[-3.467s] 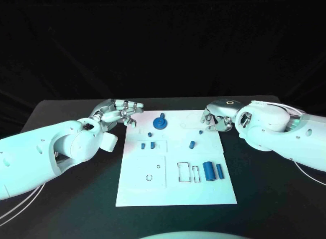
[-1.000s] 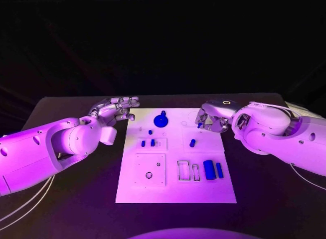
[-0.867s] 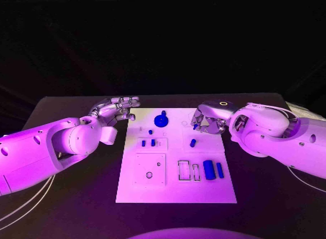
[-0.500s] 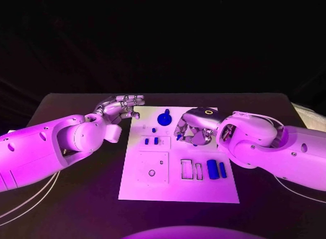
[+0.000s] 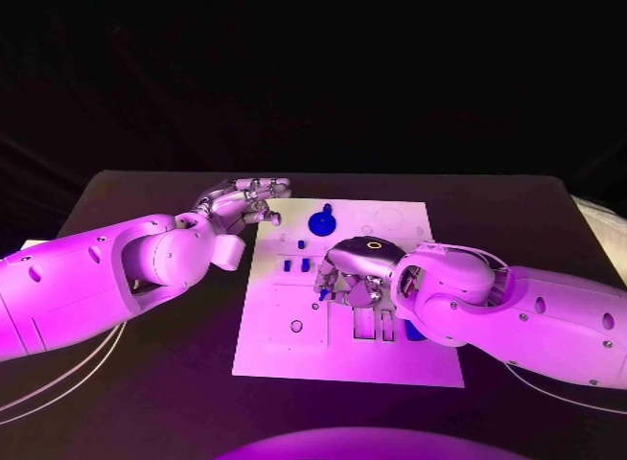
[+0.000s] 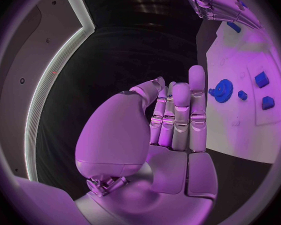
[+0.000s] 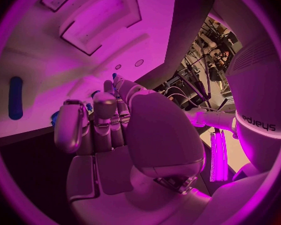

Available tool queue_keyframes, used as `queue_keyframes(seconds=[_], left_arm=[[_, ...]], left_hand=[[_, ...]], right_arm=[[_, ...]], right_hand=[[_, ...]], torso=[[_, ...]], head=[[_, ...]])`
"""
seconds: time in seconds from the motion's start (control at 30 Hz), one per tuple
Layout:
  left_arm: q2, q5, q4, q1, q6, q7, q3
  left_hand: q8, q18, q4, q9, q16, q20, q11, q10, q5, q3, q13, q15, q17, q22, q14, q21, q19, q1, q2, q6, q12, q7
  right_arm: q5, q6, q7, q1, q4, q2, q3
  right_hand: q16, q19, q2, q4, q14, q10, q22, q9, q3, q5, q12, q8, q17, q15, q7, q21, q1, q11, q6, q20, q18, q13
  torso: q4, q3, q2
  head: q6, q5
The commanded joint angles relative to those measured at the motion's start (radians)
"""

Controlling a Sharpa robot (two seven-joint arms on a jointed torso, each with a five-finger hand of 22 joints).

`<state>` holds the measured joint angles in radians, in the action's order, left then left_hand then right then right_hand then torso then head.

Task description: Assemble the parts on the task board

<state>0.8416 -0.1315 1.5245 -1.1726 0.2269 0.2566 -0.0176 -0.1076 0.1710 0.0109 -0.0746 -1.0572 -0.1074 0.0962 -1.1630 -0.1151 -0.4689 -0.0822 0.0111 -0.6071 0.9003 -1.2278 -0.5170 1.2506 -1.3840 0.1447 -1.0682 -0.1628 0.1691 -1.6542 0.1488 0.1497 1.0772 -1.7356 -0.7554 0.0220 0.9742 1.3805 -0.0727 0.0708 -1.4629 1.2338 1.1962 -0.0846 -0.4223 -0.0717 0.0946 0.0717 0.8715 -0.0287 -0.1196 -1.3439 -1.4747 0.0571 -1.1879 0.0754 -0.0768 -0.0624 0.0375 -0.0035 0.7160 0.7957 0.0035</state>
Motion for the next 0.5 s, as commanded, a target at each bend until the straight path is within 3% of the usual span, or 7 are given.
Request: queue_keyframes(seconds=[0.03, 0.5], left_arm=[[-0.001, 0.005, 0.006, 0.000, -0.013, 0.009, 0.001], [-0.001, 0.006, 0.011, 0.000, -0.017, 0.006, 0.001]], left_hand=[[-0.004, 0.011, -0.005, 0.001, 0.004, -0.001, 0.002, 0.007, 0.000, 0.003, 0.000, 0.000, 0.001, -0.001, 0.009, 0.007, -0.005, -0.005, -0.008, 0.005, -0.006, 0.004], [-0.004, 0.011, -0.005, 0.001, 0.004, -0.001, 0.002, 0.007, 0.000, 0.003, 0.000, 0.000, 0.001, -0.001, 0.009, 0.007, -0.005, -0.005, -0.008, 0.005, -0.006, 0.004]], right_arm=[[-0.020, -0.035, -0.016, -0.004, 0.005, 0.008, 0.000], [-0.046, -0.048, 0.001, -0.012, 0.026, 0.038, 0.003]], right_hand=[[0.003, 0.002, 0.001, -0.002, -0.011, 0.006, -0.002, -0.002, -0.006, -0.002, -0.006, 0.007, -0.001, 0.003, -0.003, -0.002, 0.007, 0.002, 0.000, 0.002, -0.006, -0.001], [0.004, 0.002, 0.000, -0.001, -0.011, 0.007, -0.001, -0.002, -0.007, 0.001, -0.008, 0.006, 0.000, 0.005, -0.004, -0.002, 0.015, 0.003, 0.000, 0.003, -0.005, -0.002]], torso=[[-0.0009, 0.0012, -0.001], [-0.0013, 0.0029, -0.001]], head=[[0.005, 0.007], [0.012, 0.017]])
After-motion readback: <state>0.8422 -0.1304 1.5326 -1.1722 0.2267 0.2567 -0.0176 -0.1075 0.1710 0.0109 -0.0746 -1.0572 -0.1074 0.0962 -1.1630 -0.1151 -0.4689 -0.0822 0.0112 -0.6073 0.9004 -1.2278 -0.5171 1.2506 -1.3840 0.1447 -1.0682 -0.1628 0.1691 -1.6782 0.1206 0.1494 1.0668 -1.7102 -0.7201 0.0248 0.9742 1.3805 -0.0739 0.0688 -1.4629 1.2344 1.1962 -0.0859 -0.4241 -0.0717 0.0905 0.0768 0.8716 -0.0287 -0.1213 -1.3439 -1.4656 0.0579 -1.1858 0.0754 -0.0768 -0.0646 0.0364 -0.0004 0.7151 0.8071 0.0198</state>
